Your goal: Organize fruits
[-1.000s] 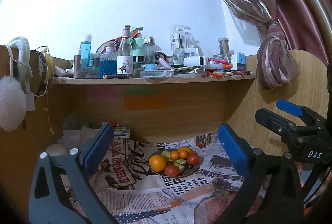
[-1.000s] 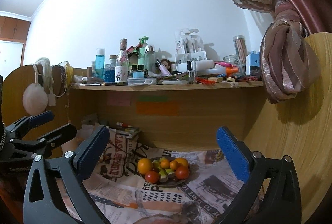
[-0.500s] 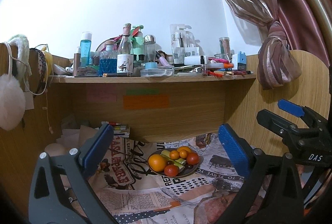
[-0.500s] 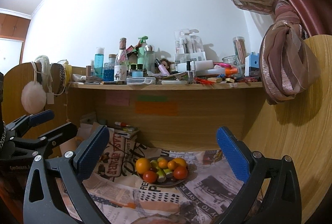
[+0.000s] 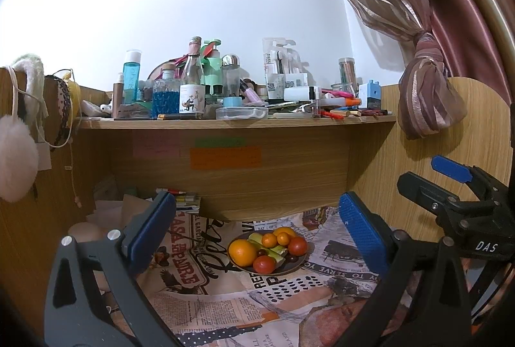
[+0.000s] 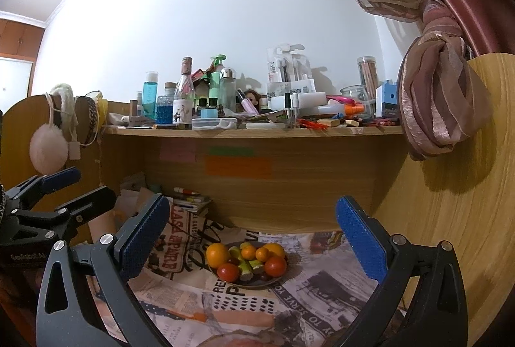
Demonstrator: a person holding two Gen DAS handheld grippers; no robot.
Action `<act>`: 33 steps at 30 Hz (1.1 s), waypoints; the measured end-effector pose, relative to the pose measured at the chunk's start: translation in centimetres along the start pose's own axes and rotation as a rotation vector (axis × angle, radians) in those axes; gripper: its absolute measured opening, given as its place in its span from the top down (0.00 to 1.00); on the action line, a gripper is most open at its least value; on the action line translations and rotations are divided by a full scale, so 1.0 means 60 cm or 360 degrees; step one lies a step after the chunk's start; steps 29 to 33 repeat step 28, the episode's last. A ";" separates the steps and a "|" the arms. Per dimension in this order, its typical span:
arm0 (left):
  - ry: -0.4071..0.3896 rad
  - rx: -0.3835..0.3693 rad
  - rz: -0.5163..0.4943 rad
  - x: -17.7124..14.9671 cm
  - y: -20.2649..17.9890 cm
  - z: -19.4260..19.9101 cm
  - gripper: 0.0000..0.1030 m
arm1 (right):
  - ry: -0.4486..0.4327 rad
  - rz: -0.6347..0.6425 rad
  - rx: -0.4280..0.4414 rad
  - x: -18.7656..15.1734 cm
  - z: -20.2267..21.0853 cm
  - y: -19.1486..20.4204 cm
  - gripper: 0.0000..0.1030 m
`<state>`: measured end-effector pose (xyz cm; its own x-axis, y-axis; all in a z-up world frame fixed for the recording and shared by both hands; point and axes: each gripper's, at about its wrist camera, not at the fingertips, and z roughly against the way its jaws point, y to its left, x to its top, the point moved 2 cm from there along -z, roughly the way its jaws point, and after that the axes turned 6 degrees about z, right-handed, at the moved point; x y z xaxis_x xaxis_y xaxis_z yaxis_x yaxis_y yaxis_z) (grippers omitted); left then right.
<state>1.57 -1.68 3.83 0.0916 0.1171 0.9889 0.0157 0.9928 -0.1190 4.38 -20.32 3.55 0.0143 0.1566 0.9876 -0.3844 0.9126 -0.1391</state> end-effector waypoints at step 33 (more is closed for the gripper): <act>0.0055 -0.0057 0.0008 -0.007 0.003 -0.011 0.00 | 0.0014 -0.0015 0.0003 -0.003 -0.009 0.002 0.00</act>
